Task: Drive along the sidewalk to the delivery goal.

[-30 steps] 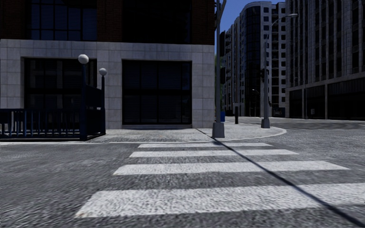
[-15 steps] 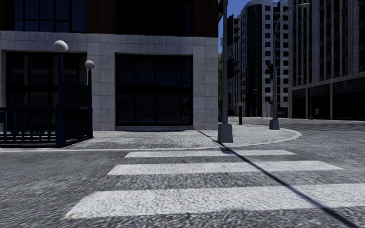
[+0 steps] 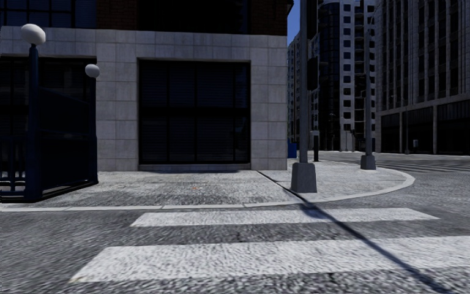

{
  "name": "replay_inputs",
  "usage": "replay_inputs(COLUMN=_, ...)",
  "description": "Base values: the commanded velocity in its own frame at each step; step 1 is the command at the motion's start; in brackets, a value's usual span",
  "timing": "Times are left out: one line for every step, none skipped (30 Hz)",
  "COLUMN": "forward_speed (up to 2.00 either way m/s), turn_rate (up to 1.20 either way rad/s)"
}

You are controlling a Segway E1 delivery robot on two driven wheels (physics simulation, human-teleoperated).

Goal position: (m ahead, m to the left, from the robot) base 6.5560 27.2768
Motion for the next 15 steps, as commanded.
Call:
replay_inputs(forward_speed=2.00, turn_rate=0.17)
replay_inputs(forward_speed=2.00, turn_rate=0.17)
replay_inputs(forward_speed=2.00, turn_rate=0.17)
replay_inputs(forward_speed=2.00, turn_rate=0.17)
replay_inputs(forward_speed=2.00, turn_rate=0.17)
replay_inputs(forward_speed=2.00, turn_rate=0.17)
replay_inputs(forward_speed=2.00, turn_rate=0.17)
replay_inputs(forward_speed=2.00, turn_rate=0.17)
replay_inputs(forward_speed=2.00, turn_rate=0.17)
replay_inputs(forward_speed=2.00, turn_rate=0.17)
replay_inputs(forward_speed=2.00, turn_rate=0.17)
replay_inputs(forward_speed=2.00, turn_rate=0.17)
replay_inputs(forward_speed=2.00, turn_rate=0.17)
replay_inputs(forward_speed=2.00, turn_rate=0.17)
replay_inputs(forward_speed=2.00, turn_rate=0.17)
